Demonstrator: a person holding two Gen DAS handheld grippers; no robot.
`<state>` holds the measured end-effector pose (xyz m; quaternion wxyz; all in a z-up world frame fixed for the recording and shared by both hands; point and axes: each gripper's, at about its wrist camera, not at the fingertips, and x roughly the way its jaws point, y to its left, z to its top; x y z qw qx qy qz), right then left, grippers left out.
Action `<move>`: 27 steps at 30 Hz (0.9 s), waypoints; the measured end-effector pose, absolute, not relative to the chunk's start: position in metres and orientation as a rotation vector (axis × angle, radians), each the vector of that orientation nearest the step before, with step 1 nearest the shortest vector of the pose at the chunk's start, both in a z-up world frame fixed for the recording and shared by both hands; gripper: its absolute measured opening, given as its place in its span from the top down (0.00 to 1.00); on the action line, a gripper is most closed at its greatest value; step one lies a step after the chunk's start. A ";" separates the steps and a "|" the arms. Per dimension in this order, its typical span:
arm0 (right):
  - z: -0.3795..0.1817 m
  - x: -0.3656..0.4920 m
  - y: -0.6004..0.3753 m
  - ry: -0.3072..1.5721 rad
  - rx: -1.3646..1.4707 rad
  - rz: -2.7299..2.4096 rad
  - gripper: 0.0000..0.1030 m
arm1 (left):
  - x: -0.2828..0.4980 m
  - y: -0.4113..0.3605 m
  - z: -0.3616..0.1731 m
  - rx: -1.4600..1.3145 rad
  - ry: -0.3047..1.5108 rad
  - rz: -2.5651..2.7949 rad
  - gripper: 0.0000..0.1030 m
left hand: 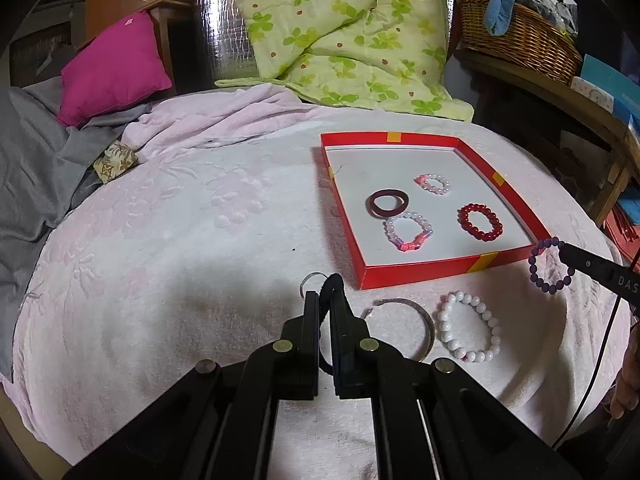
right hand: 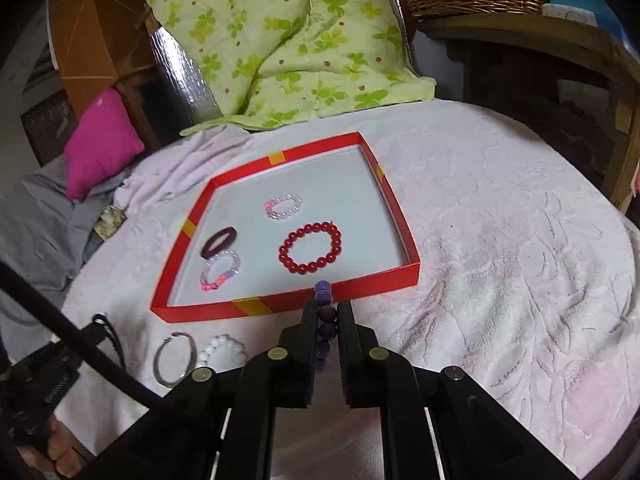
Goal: Organize jewelry
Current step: 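Lift the purple bracelet with the right gripper while the left carries the hair tie over the tray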
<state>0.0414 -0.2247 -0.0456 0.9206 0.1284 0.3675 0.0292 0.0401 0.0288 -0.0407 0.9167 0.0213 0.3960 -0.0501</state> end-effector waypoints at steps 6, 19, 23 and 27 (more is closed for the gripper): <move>-0.041 0.038 -0.232 0.729 0.289 0.079 0.90 | 0.041 0.022 -0.040 0.047 0.815 -0.115 0.95; -0.037 0.030 -0.257 0.701 0.354 0.066 0.90 | 0.037 0.011 -0.027 -0.019 0.759 -0.226 0.95; -0.035 0.029 -0.261 0.689 0.364 0.067 0.90 | 0.038 0.003 -0.022 -0.022 0.732 -0.260 0.95; -0.032 0.032 -0.262 0.671 0.376 0.067 0.90 | 0.044 -0.004 -0.020 -0.019 0.715 -0.284 0.95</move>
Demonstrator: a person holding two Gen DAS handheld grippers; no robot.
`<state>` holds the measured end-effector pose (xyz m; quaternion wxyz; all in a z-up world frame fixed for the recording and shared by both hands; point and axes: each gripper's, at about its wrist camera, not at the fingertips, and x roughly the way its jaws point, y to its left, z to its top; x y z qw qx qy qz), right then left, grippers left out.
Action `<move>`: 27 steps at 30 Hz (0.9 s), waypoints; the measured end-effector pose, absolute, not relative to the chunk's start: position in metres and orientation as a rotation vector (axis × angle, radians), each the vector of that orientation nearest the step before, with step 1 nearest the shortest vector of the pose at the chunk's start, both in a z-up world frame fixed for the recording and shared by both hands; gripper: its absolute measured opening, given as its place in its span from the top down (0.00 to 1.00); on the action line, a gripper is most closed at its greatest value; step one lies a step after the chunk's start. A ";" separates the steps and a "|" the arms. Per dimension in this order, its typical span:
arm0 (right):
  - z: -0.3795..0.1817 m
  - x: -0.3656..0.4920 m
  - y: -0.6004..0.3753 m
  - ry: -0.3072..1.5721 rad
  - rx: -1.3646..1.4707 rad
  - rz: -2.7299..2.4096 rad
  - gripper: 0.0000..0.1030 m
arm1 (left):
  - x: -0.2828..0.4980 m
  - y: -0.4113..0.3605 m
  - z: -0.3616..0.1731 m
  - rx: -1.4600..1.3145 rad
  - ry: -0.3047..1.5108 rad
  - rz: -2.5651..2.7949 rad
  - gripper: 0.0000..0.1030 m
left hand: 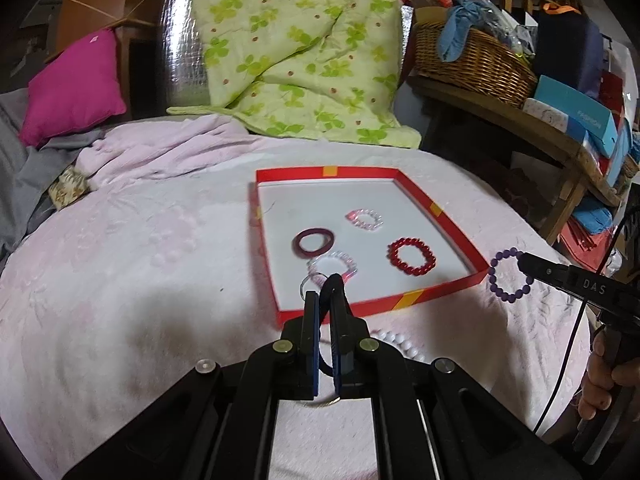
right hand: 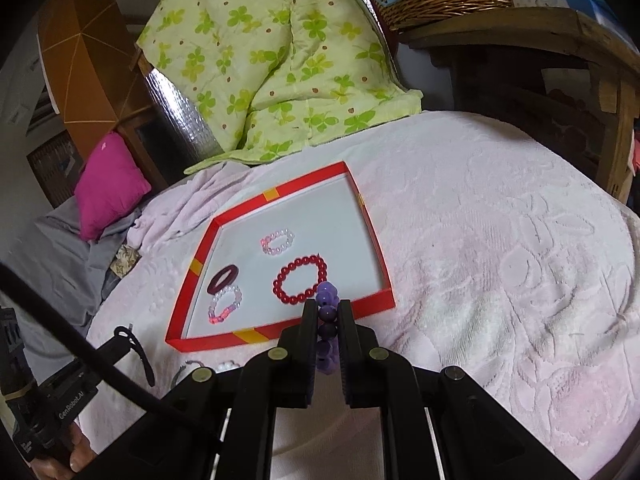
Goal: Organize jewelry
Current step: 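Lift the purple bracelet with the right gripper while the left carries the hair tie over the tray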
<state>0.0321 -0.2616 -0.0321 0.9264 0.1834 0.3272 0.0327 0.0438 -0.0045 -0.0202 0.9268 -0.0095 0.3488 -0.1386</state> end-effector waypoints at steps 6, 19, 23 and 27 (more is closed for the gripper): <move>-0.026 0.049 -0.266 0.649 0.414 0.067 0.90 | 0.062 -0.024 -0.016 -0.010 0.682 -0.332 0.95; -0.016 0.139 -0.250 0.625 0.500 0.093 0.90 | 0.150 -0.035 -0.020 -0.003 0.710 -0.382 0.95; -0.029 0.170 -0.248 0.669 0.531 0.092 0.90 | 0.181 -0.035 -0.023 0.010 0.720 -0.388 0.95; -0.046 0.190 -0.242 0.725 0.577 0.109 0.90 | 0.213 -0.027 -0.040 -0.055 0.779 -0.365 0.95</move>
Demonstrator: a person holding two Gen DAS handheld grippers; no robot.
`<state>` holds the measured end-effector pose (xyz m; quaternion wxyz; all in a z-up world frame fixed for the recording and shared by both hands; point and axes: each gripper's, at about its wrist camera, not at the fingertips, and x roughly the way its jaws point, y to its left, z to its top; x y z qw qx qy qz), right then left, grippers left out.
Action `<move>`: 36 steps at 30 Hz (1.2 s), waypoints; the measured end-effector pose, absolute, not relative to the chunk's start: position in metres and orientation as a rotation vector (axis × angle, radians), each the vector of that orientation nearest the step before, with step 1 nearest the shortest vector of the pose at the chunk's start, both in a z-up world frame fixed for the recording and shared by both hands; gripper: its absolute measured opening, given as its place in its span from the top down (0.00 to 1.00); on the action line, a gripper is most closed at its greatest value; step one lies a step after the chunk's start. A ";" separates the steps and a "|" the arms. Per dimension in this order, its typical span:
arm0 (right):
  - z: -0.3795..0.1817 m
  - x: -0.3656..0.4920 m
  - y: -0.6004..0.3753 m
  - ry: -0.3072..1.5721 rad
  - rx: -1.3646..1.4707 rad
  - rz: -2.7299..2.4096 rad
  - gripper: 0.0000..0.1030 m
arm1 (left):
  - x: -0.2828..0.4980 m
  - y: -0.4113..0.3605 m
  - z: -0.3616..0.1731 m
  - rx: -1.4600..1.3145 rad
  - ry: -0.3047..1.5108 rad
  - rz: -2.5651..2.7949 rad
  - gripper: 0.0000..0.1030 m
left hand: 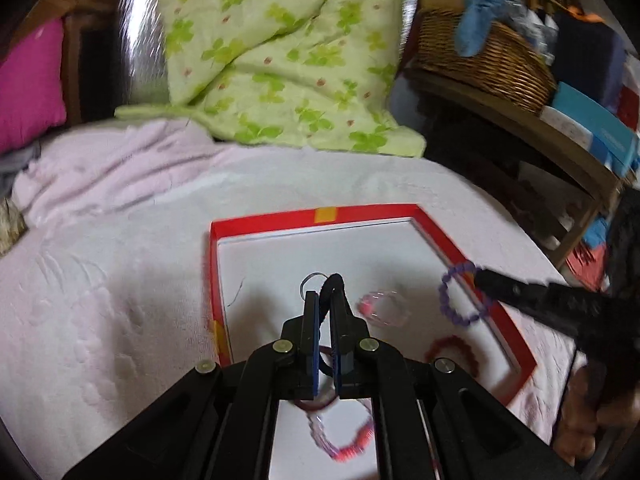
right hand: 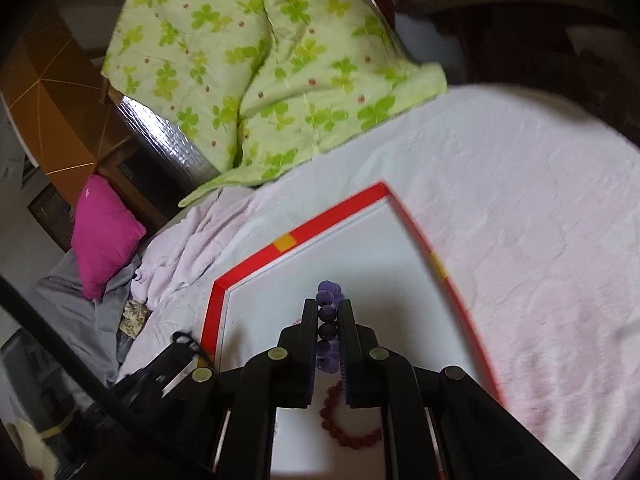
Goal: Organize jewelry
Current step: 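Lift the purple bracelet with the right gripper while the left carries the hair tie over the tray, then open both grippers to drop the hair tie and purple bracelet into the tray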
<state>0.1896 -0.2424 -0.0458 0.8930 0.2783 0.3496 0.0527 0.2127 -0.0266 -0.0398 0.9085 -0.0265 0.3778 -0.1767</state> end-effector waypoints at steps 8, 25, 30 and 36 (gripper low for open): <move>-0.060 0.195 -0.205 0.797 0.569 0.206 0.90 | 0.250 -0.024 -0.054 -0.067 0.829 -0.340 0.95; -0.077 0.201 -0.202 0.868 0.498 0.119 0.87 | 0.254 -0.032 -0.060 -0.019 0.903 -0.282 0.57; -0.065 0.191 -0.222 0.834 0.533 0.100 0.87 | 0.234 -0.033 -0.036 0.074 0.838 -0.213 0.36; -0.051 0.172 -0.244 0.796 0.571 0.080 0.70 | 0.188 -0.014 -0.018 0.124 0.785 -0.086 0.30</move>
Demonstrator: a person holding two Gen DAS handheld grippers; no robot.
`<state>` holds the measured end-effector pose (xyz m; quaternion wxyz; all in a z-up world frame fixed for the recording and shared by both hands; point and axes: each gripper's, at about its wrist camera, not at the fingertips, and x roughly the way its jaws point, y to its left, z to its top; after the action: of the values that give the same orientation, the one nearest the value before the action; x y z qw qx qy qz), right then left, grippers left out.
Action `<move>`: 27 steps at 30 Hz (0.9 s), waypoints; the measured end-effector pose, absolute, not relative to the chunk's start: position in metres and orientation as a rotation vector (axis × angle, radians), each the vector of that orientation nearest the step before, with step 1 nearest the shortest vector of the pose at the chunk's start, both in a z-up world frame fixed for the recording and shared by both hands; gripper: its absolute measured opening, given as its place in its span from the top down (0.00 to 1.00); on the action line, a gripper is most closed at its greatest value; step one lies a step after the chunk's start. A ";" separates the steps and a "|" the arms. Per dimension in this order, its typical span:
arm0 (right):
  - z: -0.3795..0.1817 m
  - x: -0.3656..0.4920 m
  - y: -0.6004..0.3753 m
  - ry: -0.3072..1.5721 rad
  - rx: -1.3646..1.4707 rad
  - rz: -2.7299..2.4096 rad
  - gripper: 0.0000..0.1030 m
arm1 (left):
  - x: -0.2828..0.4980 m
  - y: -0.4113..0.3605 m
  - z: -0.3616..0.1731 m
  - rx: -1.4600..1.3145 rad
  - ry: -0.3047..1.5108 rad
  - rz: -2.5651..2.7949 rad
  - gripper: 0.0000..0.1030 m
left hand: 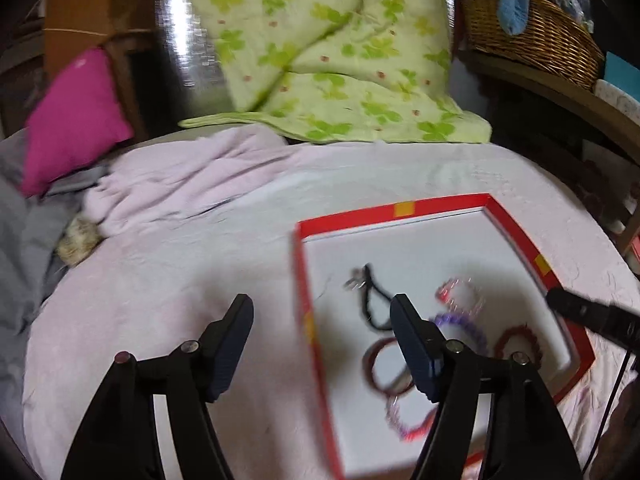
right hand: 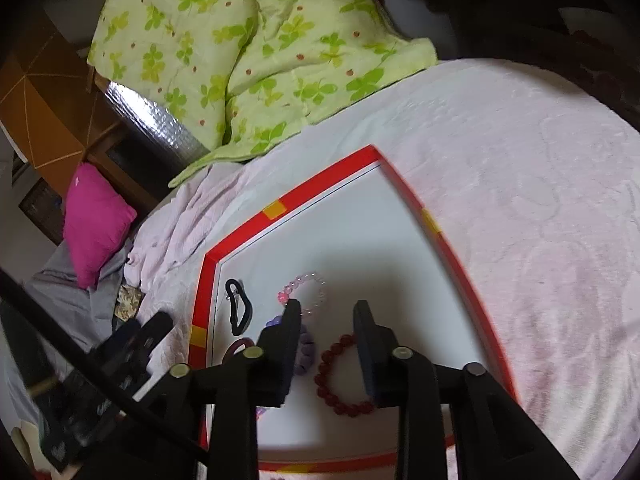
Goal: Organize jewelry
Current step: 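Open both grippers to drop the hair tie and purple bracelet into the tray, then withdraw both grippers from the tray toward the silver bangle and white bead bracelet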
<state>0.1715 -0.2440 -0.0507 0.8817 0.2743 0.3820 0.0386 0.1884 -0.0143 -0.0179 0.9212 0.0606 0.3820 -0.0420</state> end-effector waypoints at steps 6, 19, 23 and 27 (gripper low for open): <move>-0.043 0.149 -0.249 0.802 0.537 0.094 0.70 | 0.137 -0.001 0.005 0.100 0.731 -0.065 0.28; -0.021 0.074 -0.234 0.758 0.431 0.149 0.50 | 0.054 0.011 0.003 0.133 0.713 -0.077 0.24; -0.028 0.057 -0.220 0.793 0.390 0.165 0.50 | 0.043 0.015 0.000 0.149 0.721 -0.077 0.24; -0.039 0.051 -0.212 0.840 0.369 0.168 0.50 | 0.038 0.021 -0.002 0.148 0.729 -0.072 0.24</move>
<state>0.0506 -0.2122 -0.0385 0.8932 0.1777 0.4049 0.0812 0.0380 0.0211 -0.0022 0.9310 0.0722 0.3560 -0.0353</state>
